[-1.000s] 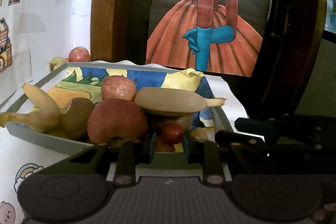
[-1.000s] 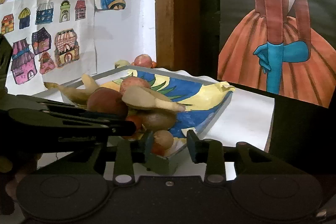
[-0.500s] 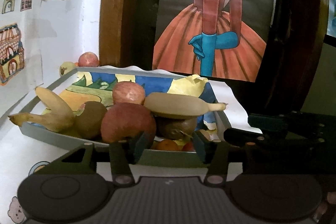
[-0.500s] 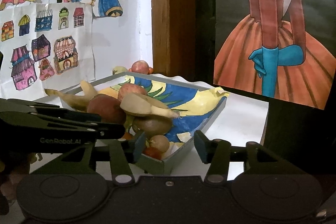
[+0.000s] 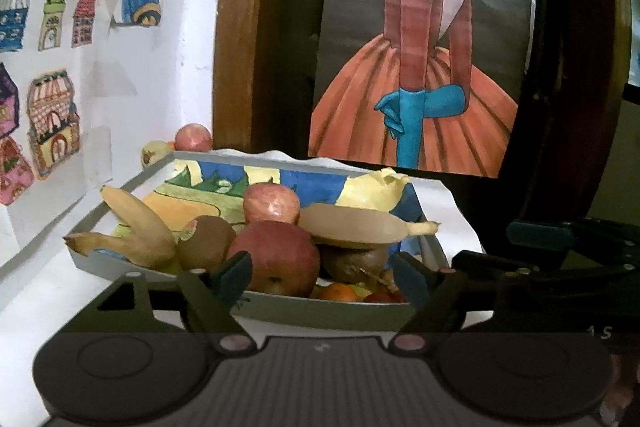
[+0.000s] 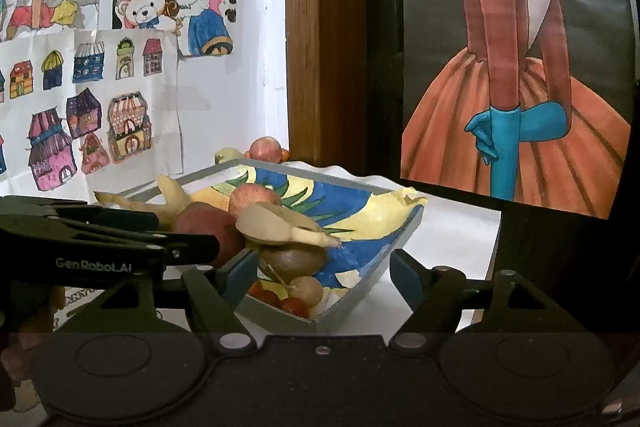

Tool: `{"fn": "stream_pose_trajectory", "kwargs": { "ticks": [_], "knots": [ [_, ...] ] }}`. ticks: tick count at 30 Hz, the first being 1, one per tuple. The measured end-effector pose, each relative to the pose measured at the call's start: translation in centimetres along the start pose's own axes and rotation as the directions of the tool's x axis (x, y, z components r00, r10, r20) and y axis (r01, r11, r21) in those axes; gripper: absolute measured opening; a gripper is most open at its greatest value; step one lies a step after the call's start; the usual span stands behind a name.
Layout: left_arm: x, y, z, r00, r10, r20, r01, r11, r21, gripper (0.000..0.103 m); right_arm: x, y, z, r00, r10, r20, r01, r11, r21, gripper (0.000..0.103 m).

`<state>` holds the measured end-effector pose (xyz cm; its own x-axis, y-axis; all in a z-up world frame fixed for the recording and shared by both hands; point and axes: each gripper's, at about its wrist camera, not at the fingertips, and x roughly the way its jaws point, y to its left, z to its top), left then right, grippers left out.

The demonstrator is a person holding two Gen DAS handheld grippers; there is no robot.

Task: Organize fruits
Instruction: 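Withdraw both open tools up and away from the tray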

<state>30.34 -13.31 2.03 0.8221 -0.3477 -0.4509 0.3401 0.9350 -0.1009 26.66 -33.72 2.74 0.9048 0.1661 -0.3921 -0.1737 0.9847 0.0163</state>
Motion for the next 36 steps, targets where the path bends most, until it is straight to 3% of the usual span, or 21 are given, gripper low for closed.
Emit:
{"fn": "stream_pose_trajectory", "kwargs": {
  "ticks": [6, 12, 19, 36],
  "knots": [
    [-1.7, 0.4, 0.2, 0.998, 0.038, 0.052, -0.037, 0.999, -0.016, 0.098, -1.3, 0.4, 0.4, 1.000, 0.003, 0.030, -0.004, 1.000, 0.004, 0.085],
    [-3.8, 0.7, 0.6, 0.994, 0.055, 0.100, -0.052, 0.998, -0.030, 0.102, -2.9, 1.2, 0.9, 0.998, 0.009, 0.061, -0.009, 1.000, -0.001, 0.091],
    [-6.7, 1.0, 0.5, 0.986, 0.075, 0.151, -0.068, 0.997, -0.048, 0.103, -5.0, 2.5, 1.2, 0.995, 0.012, 0.098, -0.012, 1.000, -0.003, 0.099],
    [-14.3, 3.4, -0.8, 0.966, 0.156, 0.208, -0.137, 0.985, -0.101, 0.103, -9.8, 6.0, 1.0, 0.989, 0.038, 0.146, -0.042, 0.999, 0.023, 0.102]
  ]
}}
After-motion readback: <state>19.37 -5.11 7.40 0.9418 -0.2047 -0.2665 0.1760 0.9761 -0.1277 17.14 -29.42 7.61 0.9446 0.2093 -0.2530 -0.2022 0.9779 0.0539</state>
